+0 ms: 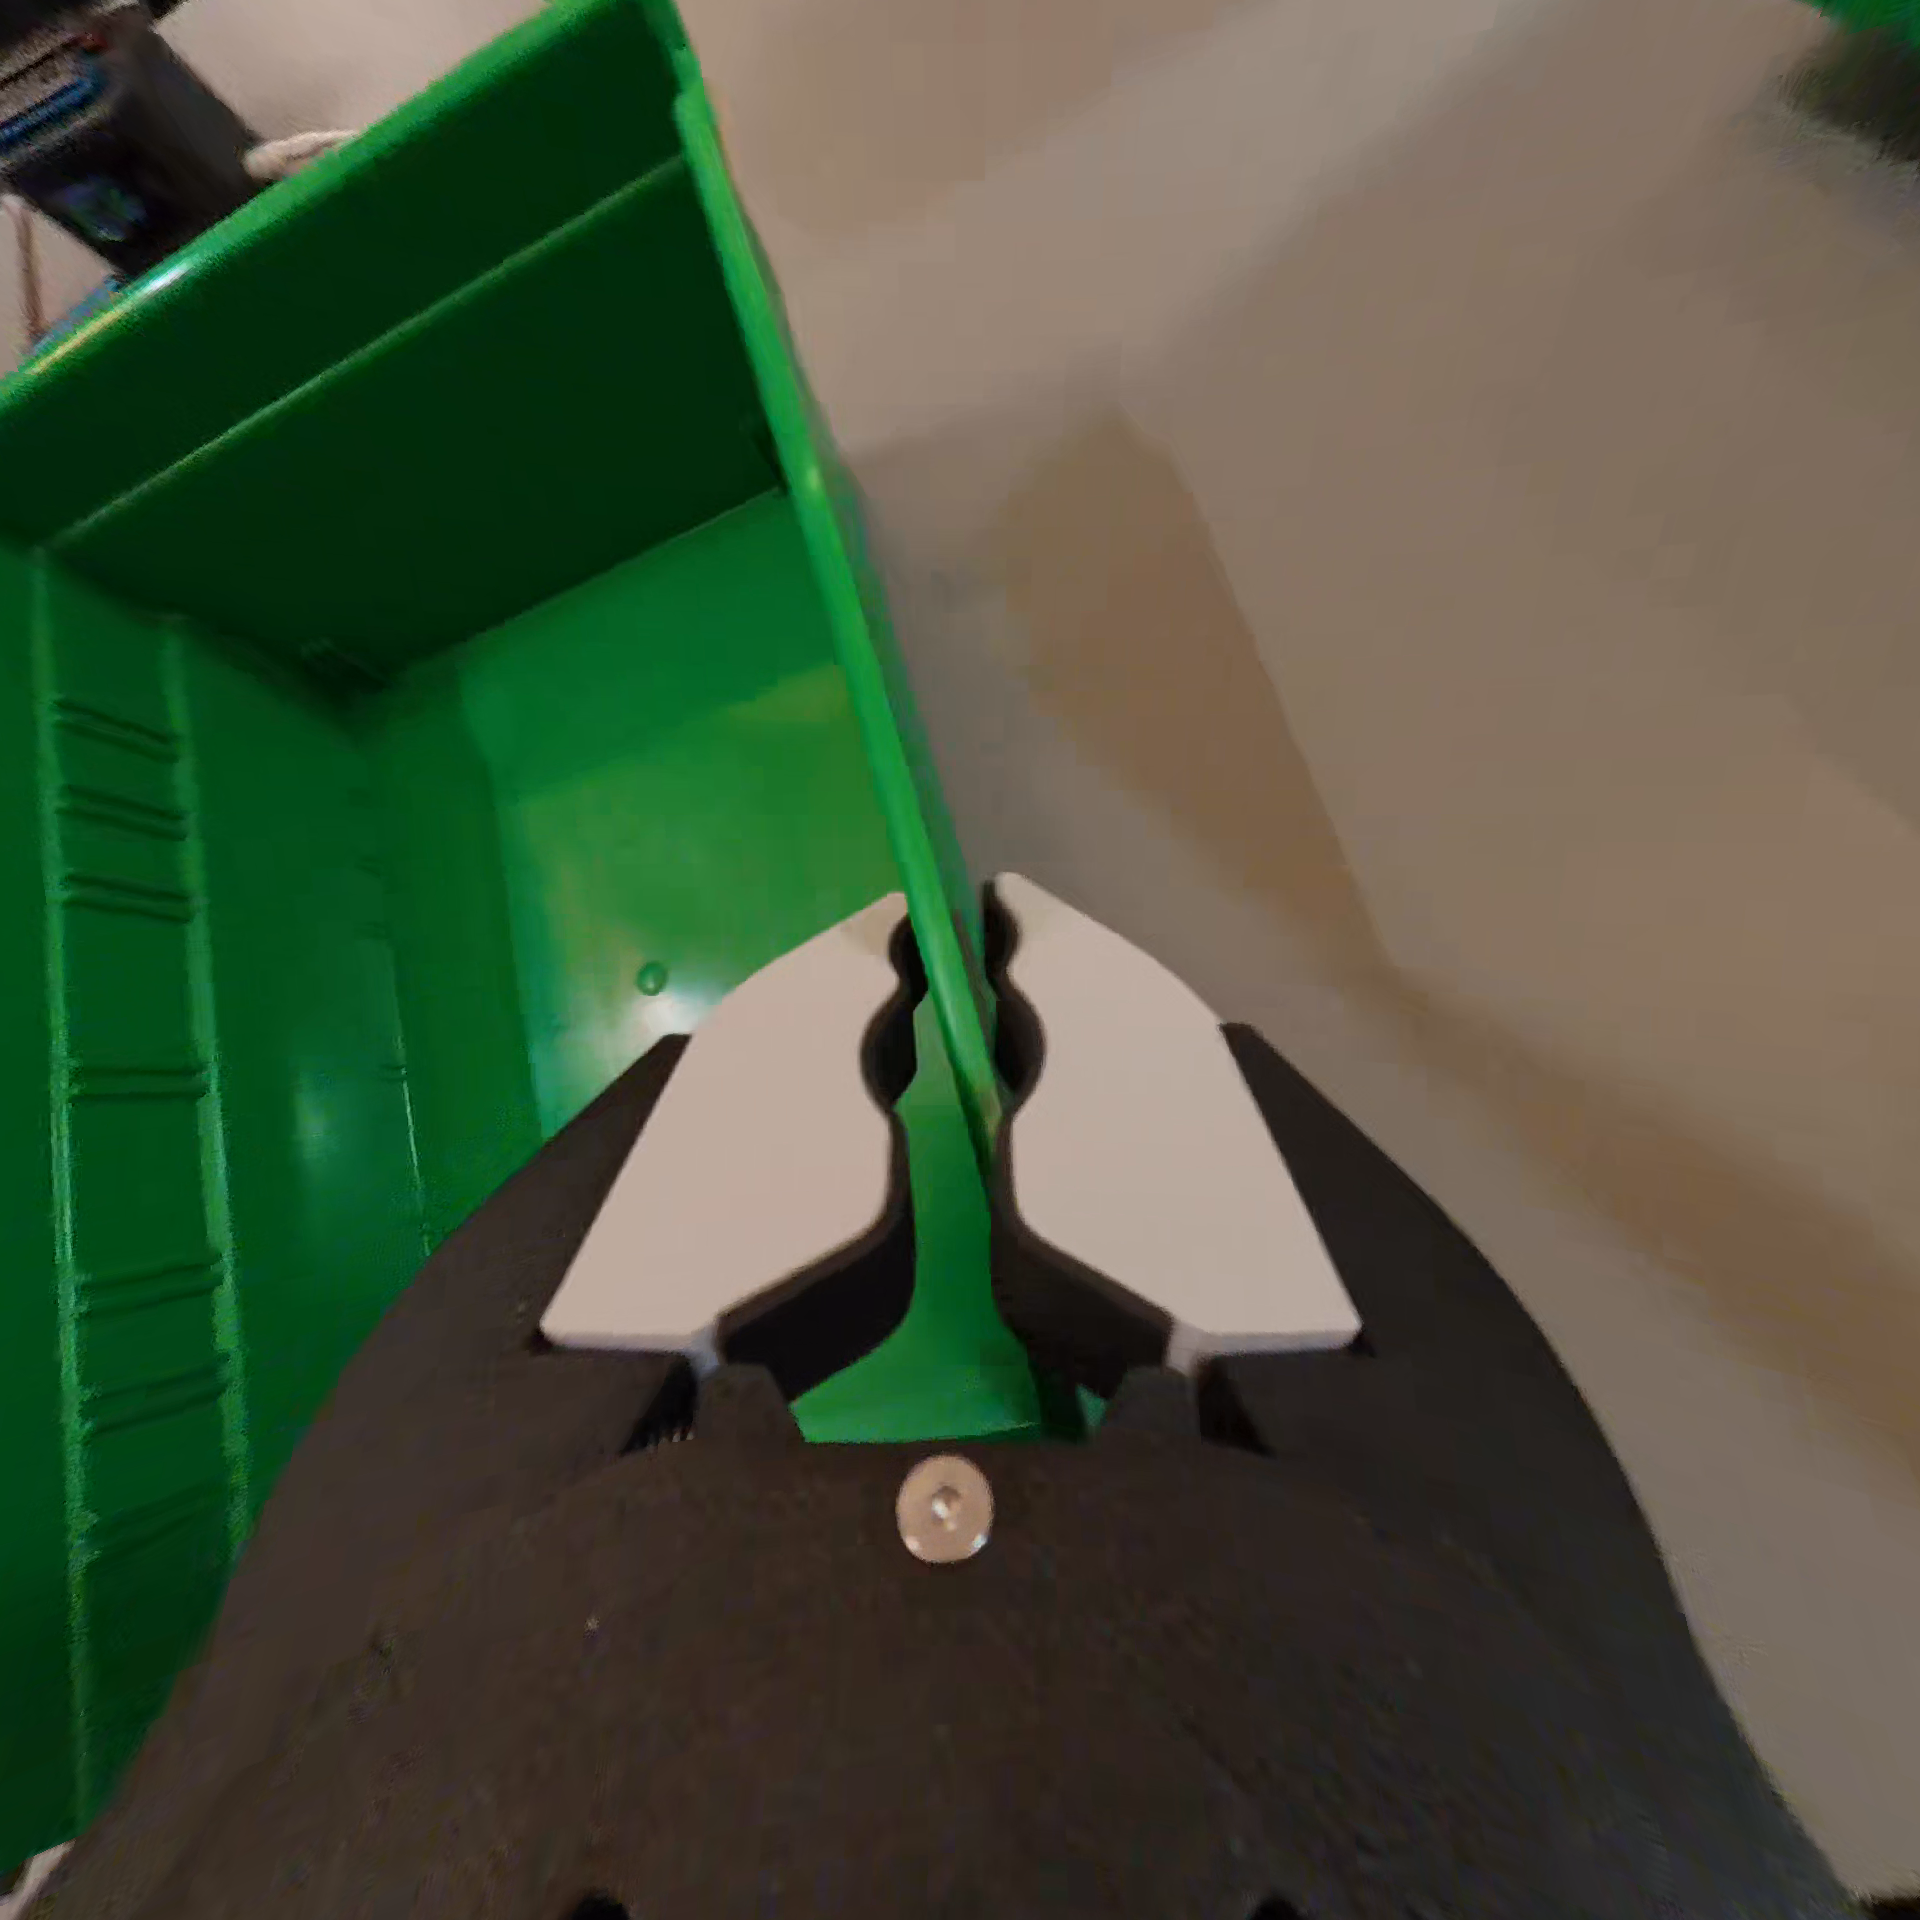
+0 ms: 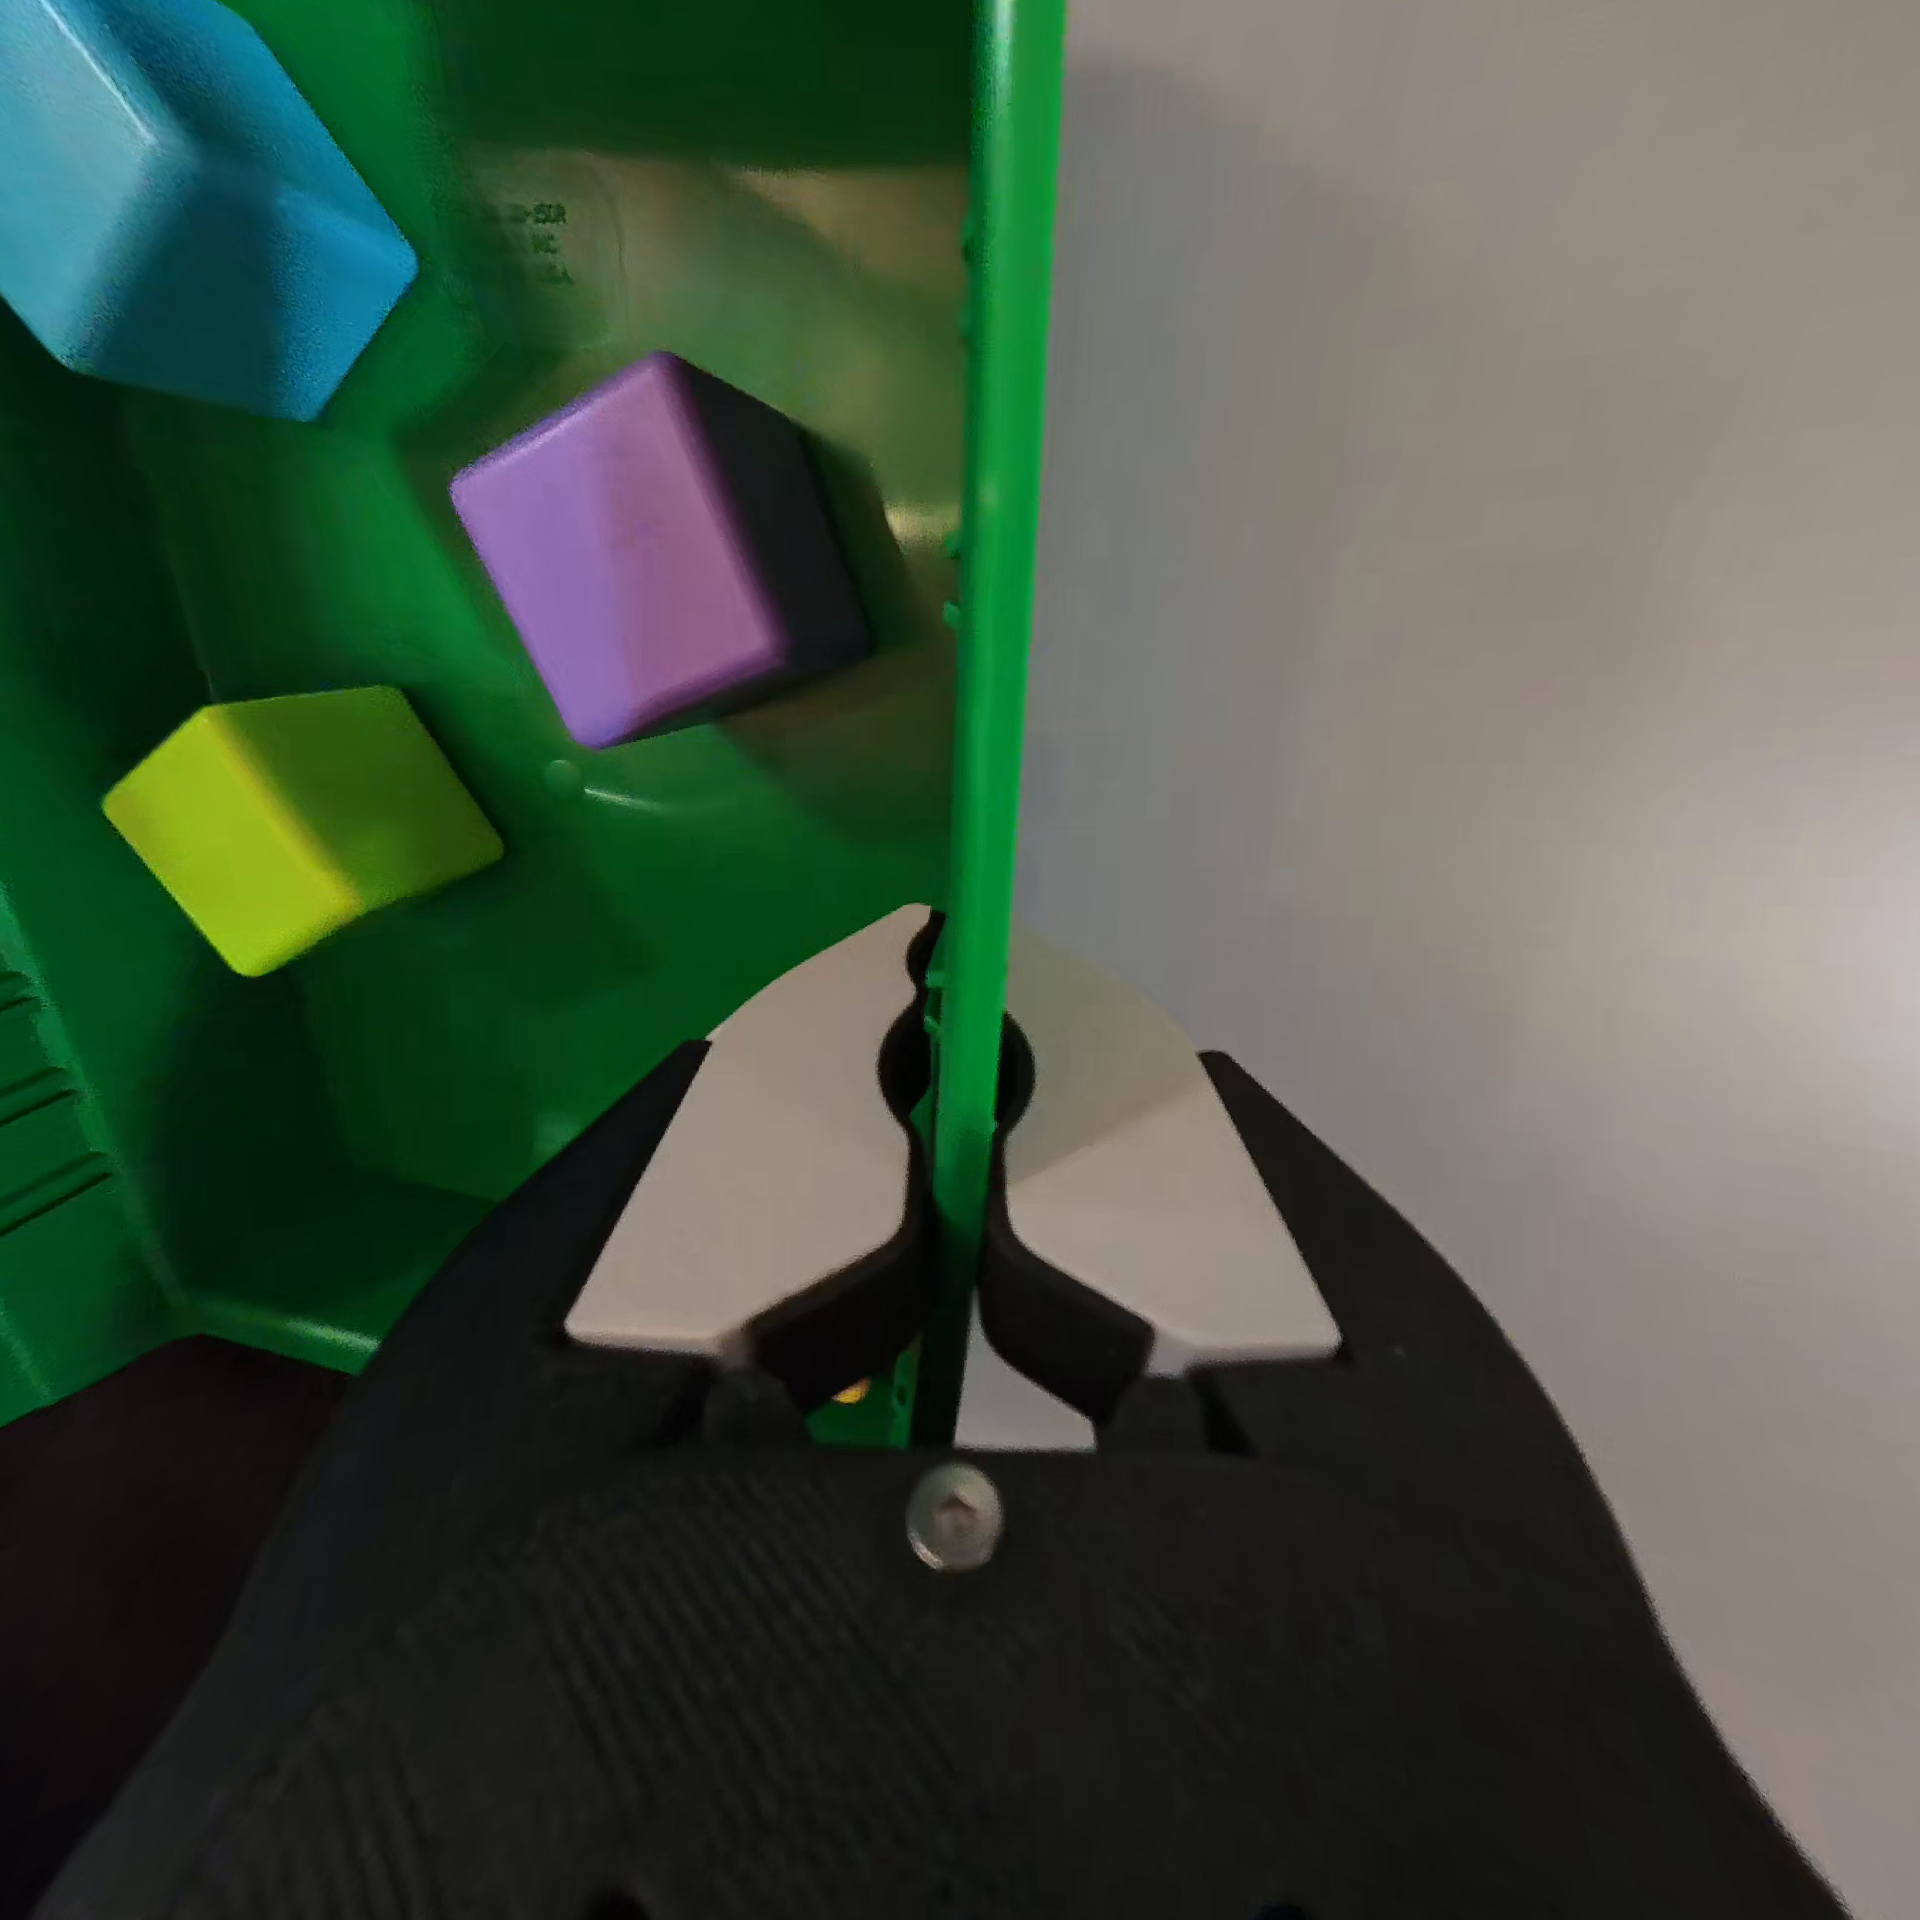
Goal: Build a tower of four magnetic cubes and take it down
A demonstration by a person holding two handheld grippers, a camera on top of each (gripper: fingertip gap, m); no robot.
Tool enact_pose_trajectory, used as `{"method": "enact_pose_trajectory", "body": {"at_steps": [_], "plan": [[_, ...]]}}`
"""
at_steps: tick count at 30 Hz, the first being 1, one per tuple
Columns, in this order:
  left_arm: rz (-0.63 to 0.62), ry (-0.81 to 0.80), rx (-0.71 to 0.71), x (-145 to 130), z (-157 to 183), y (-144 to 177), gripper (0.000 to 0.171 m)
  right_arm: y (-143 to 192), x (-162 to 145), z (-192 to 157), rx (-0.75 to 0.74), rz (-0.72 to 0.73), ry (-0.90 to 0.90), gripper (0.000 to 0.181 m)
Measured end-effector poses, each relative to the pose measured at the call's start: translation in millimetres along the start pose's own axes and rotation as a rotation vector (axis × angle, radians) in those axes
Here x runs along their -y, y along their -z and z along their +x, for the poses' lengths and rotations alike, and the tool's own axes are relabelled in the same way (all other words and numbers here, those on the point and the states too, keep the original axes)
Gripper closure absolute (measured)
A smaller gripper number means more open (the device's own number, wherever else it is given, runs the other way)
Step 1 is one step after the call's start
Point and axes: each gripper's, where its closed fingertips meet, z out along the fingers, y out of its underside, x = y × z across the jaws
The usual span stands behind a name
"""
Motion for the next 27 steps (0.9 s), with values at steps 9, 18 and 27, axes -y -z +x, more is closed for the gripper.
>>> {"method": "enact_pose_trajectory", "body": {"at_steps": [9,18,27], "plan": [[0.016,0.057,0.029,11.5,-28.5,15.6,0.166,-38.2,53.1,-72.0,0.008,0.031,-0.027,0.177],[0.106,0.110,0.212,21.4,-97.5,103.6,0.165,-78.4,120.8,-175.2,-0.048,0.052,-0.072,0.177],[0.143,0.186,0.314,6.5,-131.6,151.4,0.165,-121.9,176.5,-290.4,-0.067,0.085,-0.154,0.170]]}}
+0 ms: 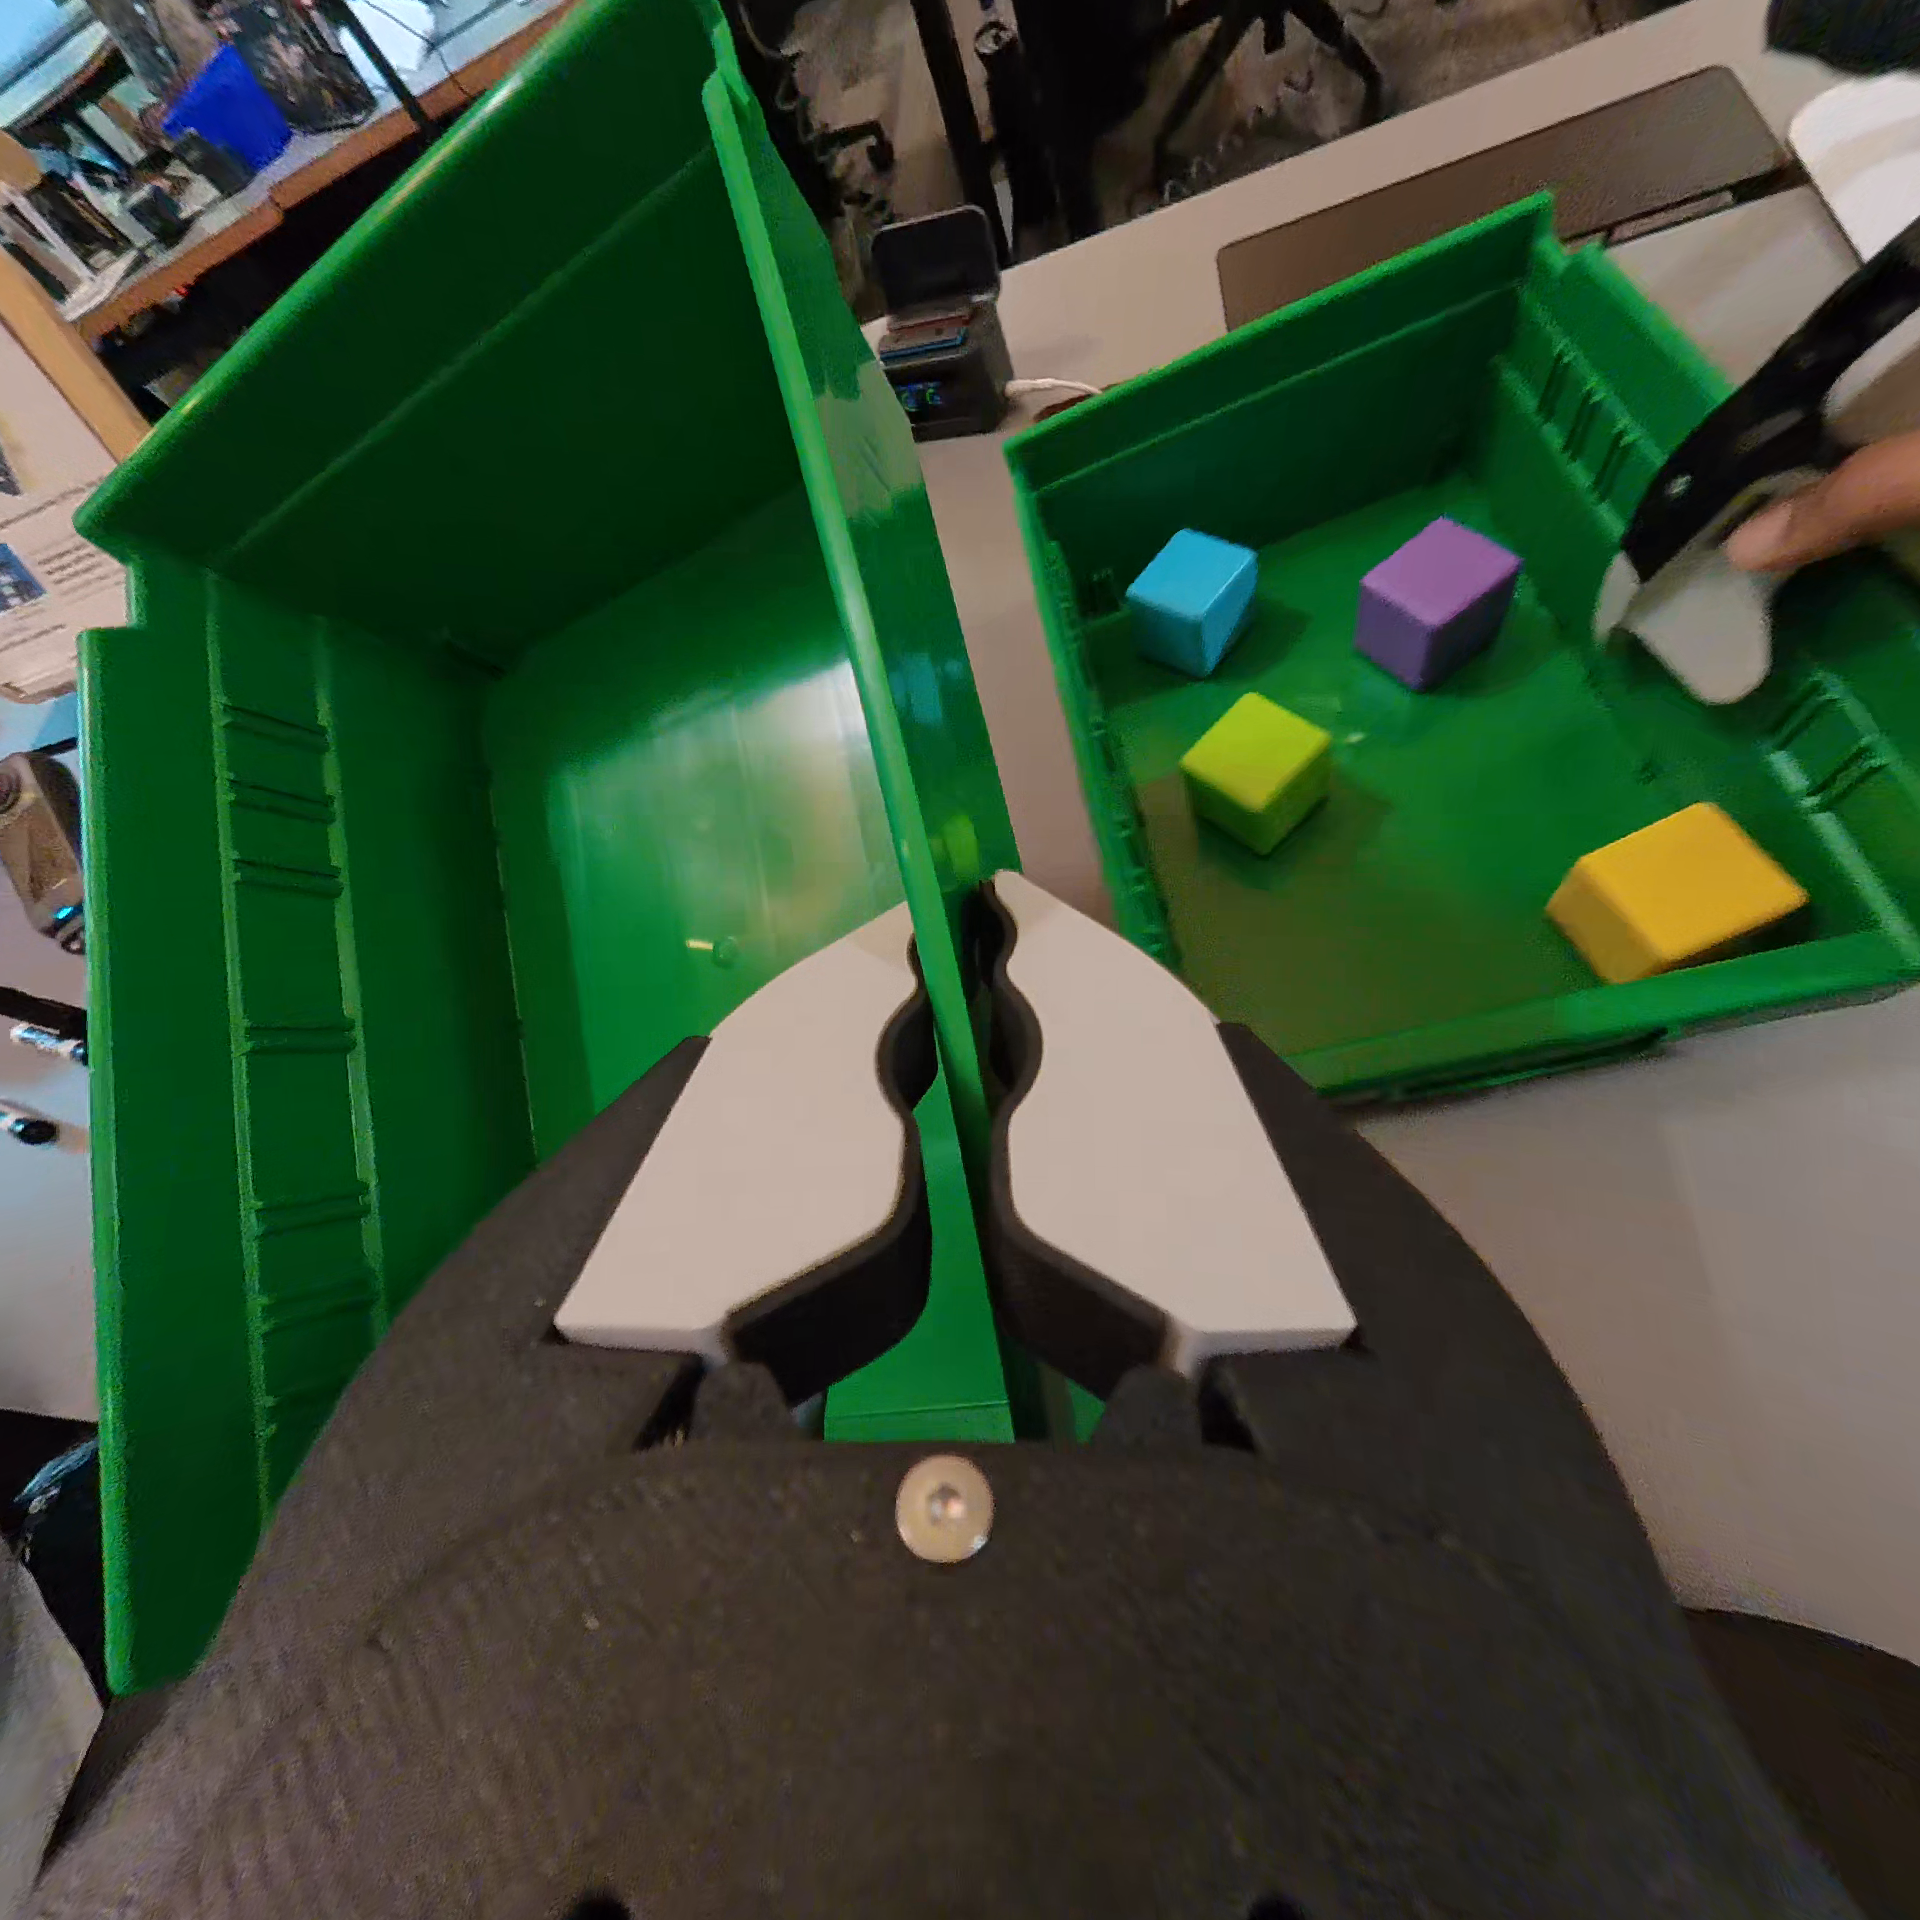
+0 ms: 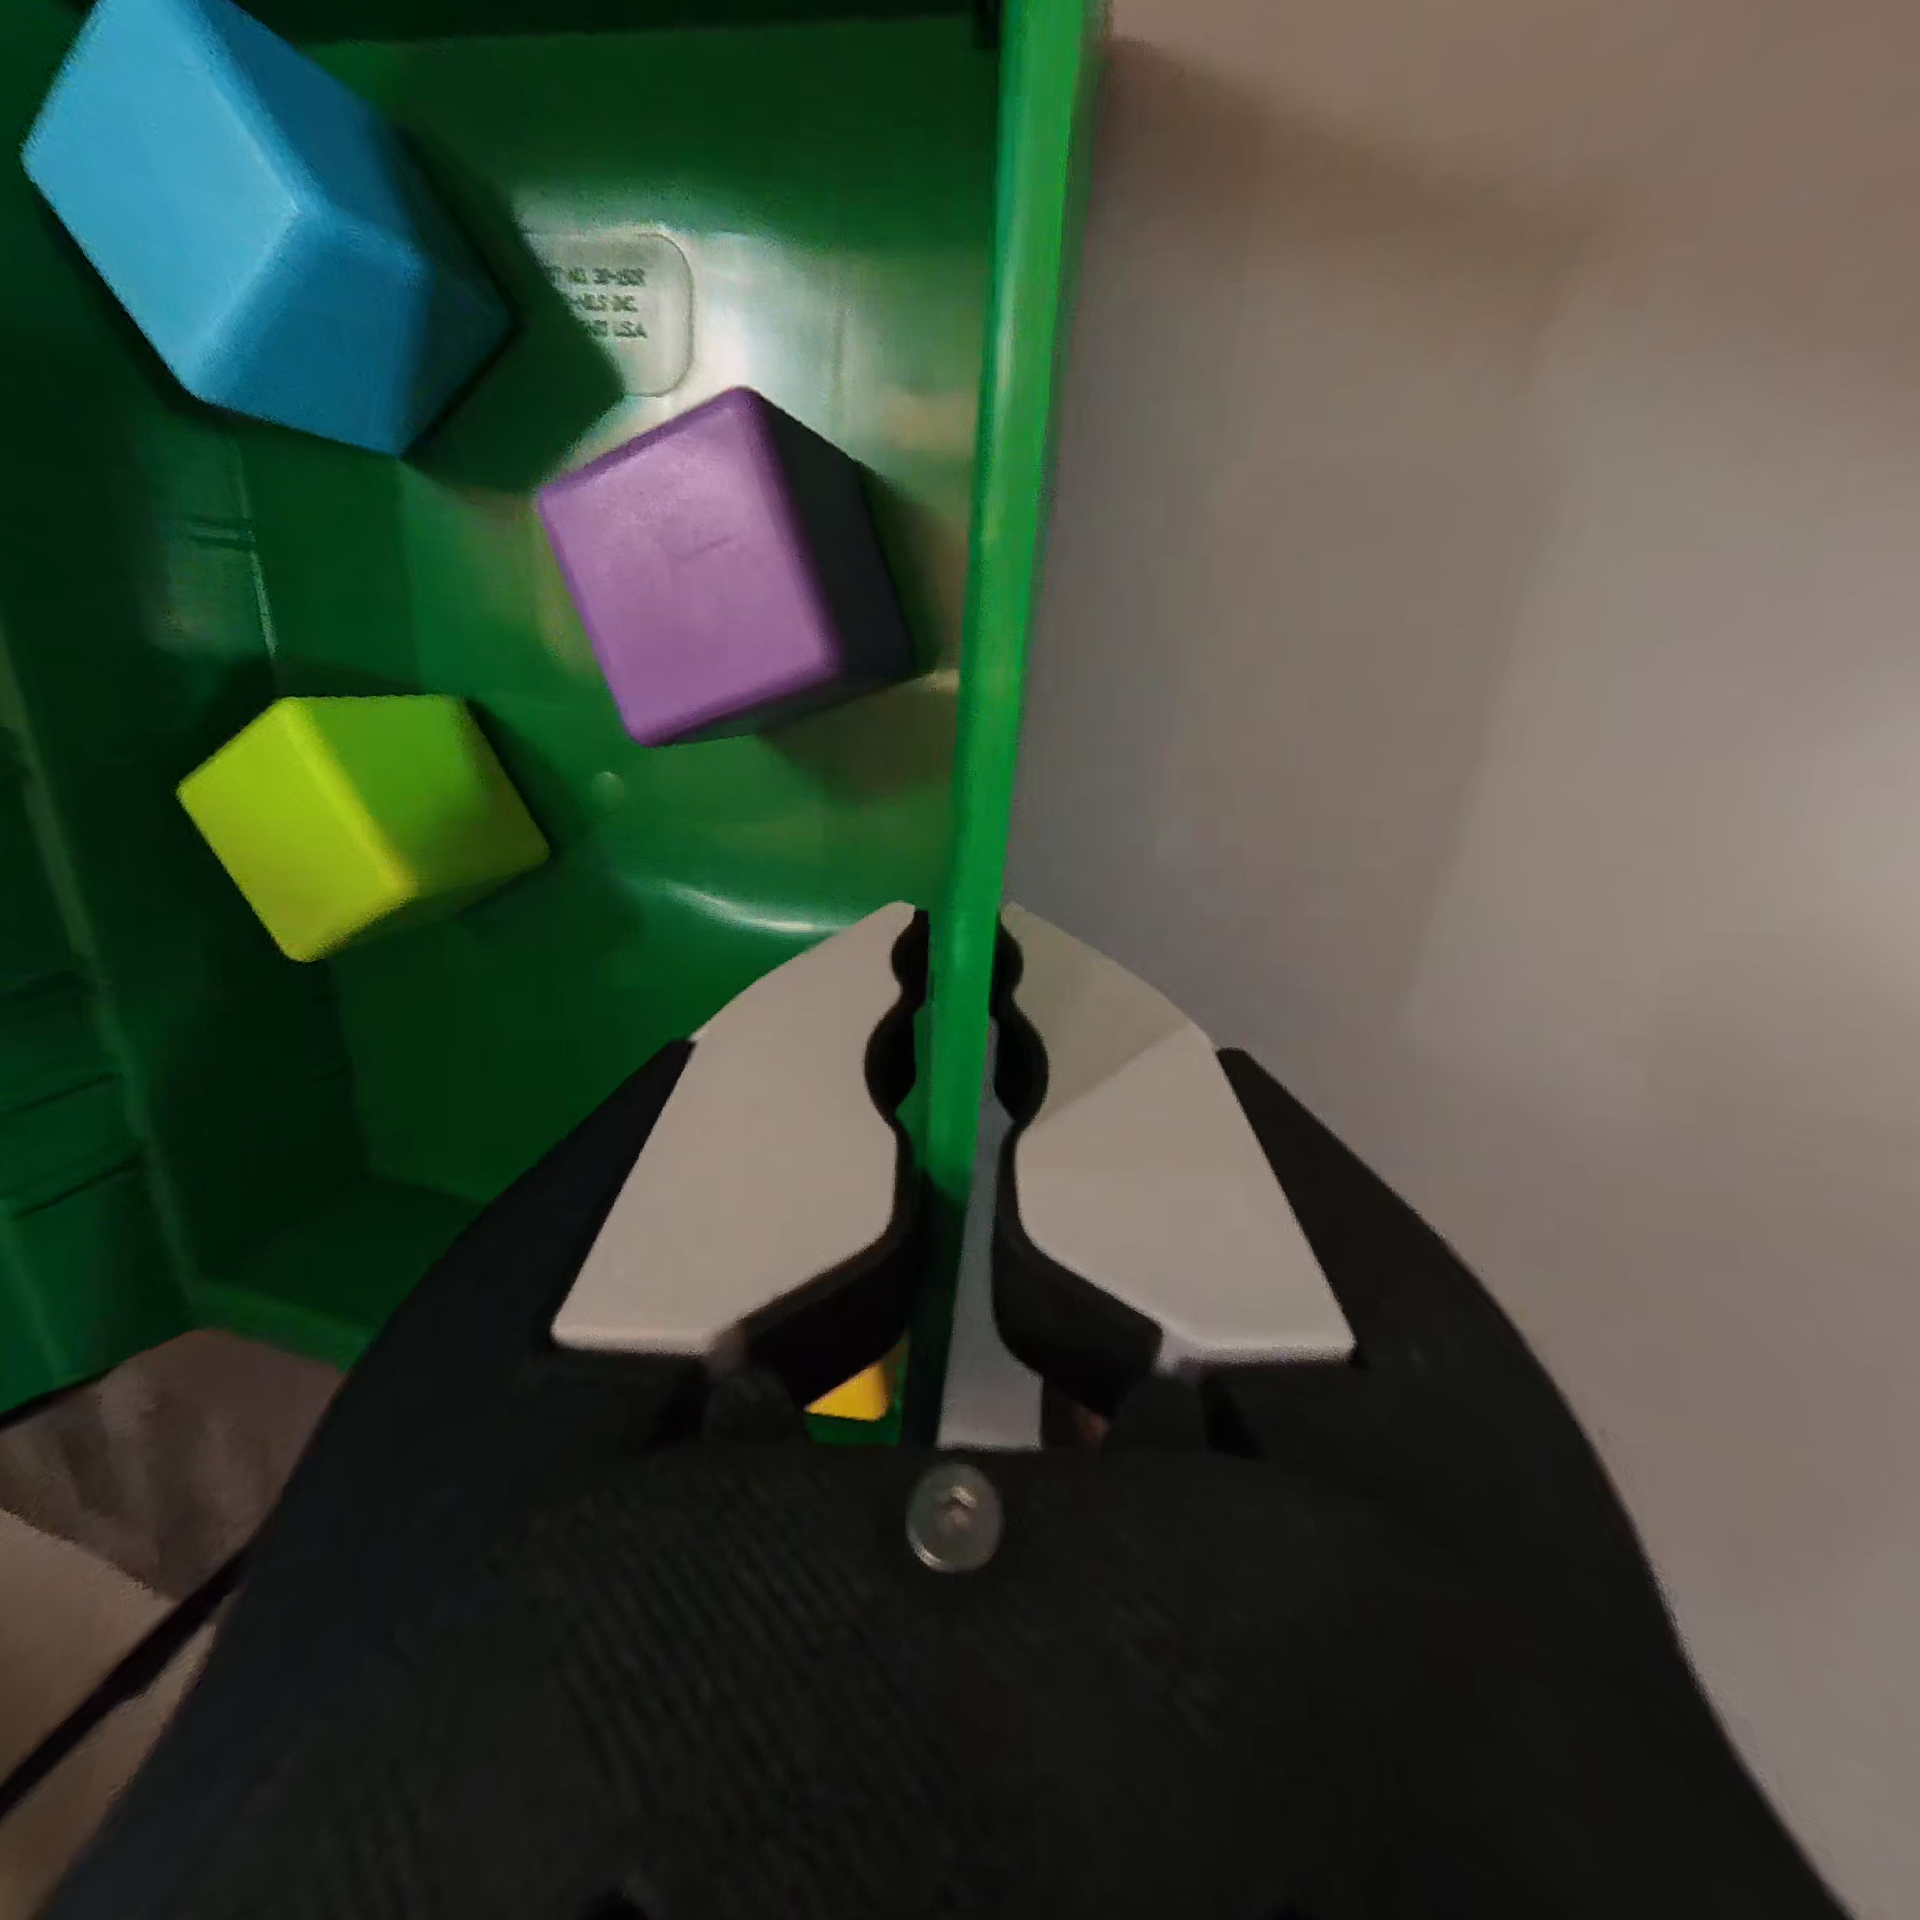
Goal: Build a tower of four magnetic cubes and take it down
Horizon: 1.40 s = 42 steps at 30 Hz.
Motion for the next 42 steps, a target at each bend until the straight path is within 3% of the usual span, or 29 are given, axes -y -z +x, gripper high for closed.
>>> {"method": "enact_pose_trajectory", "body": {"at_steps": [3,6,8,12,16,20,24,27,31,33,38,42], "plan": [[0.001,0.004,0.021,-2.7,-6.6,1.2,0.165,-8.2,2.9,-41.6,0.080,0.049,-0.015,0.163],[0.001,0.005,0.028,-4.3,-9.0,1.9,0.165,-11.2,-1.6,-65.8,0.079,0.054,0.047,0.159],[0.004,0.008,0.023,-3.7,-8.3,2.8,0.165,-9.4,-7.7,-80.9,0.125,0.043,0.065,0.148],[0.014,-0.001,0.014,0.5,-2.6,5.3,0.165,2.1,-9.7,-87.5,0.152,0.066,0.112,0.145],[0.070,-0.013,-0.015,14.1,7.5,22.0,0.165,40.0,1.0,-72.3,0.132,0.153,0.214,0.144],[0.162,-0.028,-0.093,36.3,30.6,51.9,0.165,108.4,-12.3,-47.2,0.170,0.300,0.368,0.139],[0.230,-0.079,-0.213,55.2,77.7,71.7,0.165,170.4,-66.2,10.7,0.266,0.460,0.420,0.130],[0.299,-0.085,-0.363,74.0,127.7,88.4,0.165,189.4,-116.0,74.0,0.324,0.548,0.437,0.129],[0.330,-0.128,-0.609,98.7,207.5,112.1,0.165,187.9,-152.1,211.2,0.066,0.660,0.362,0.136],[0.306,-0.166,-0.692,109.6,252.1,113.9,0.165,188.6,-168.6,266.8,0.007,0.689,0.268,0.135],[0.216,-0.227,-0.785,136.7,382.9,80.5,0.165,200.6,-193.8,368.5,-0.037,0.747,0.082,0.134],[0.180,-0.226,-0.844,148.1,492.8,59.5,0.166,228.0,-200.6,447.1,-0.213,0.861,-0.028,0.142]]}}
